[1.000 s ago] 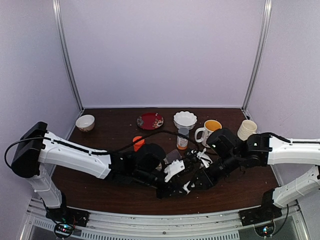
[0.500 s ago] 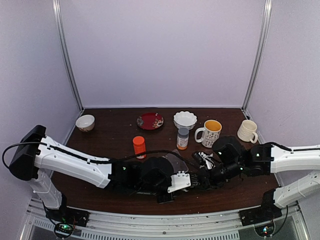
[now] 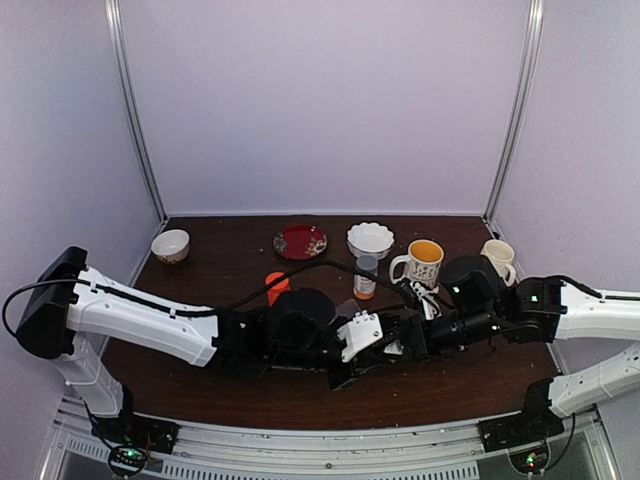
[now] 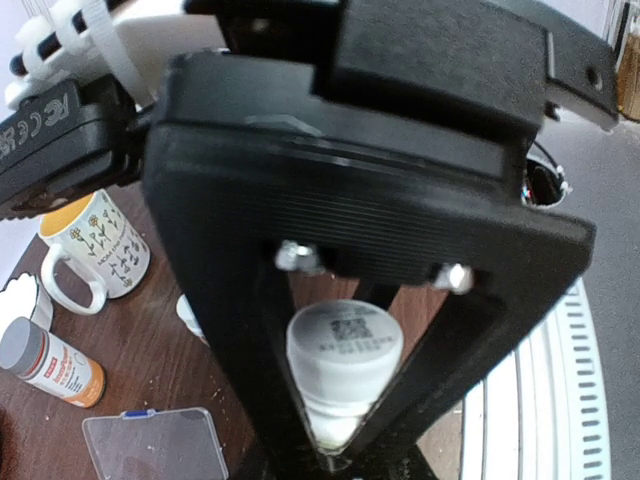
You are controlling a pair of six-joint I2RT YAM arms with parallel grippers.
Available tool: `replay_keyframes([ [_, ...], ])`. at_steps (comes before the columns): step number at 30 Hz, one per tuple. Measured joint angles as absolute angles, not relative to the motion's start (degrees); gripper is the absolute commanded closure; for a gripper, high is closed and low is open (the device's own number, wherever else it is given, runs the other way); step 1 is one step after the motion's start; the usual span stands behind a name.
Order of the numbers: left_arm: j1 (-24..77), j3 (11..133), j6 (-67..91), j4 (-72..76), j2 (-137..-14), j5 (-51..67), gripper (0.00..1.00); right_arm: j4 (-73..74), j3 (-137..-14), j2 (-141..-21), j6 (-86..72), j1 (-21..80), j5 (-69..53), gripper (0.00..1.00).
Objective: Sort the pills into containers
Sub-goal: Screw the lid of the pill bottle onto the pill bottle, then pass from the left arm to the right
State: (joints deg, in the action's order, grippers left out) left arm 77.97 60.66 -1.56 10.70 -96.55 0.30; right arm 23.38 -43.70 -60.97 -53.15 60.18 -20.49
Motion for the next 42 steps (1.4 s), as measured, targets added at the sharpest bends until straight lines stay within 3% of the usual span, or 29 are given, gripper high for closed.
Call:
replay_keyframes([
  [2, 77.32, 60.53, -0.14, 12.27, -96.53, 2.17, 0.97, 26.28, -45.74, -61.01, -50.61, 59.99, -19.49, 0.5],
  [14, 76.2, 60.4, 5.21, 18.31, -98.06, 9.89, 0.95, 40.25, -53.45, -62.04, -39.16, 59.7, -16.08, 0.09],
  [18, 76.16, 60.31, 6.48, 21.1, -99.7, 11.92, 0.94, 43.33, -54.3, -62.15, -36.27, 59.59, -15.53, 0.06],
  [25, 76.16, 58.67, 8.16, 28.69, -102.3, 13.98, 0.91, 45.74, -55.51, -62.15, -31.53, 59.59, -15.2, 0.12],
  [35, 76.16, 57.65, 9.45, 33.36, -105.41, 13.87, 0.86, 48.86, -55.96, -62.85, -30.02, 59.59, -16.4, 0.38],
  [40, 76.16, 57.36, 9.41, 32.77, -105.86, 11.7, 0.86, 49.54, -56.31, -65.49, -31.83, 59.59, -16.43, 0.4],
  [42, 76.18, 57.21, 9.41, 32.75, -106.02, 10.85, 0.86, 49.5, -56.31, -66.15, -32.42, 59.59, -16.43, 0.5],
])
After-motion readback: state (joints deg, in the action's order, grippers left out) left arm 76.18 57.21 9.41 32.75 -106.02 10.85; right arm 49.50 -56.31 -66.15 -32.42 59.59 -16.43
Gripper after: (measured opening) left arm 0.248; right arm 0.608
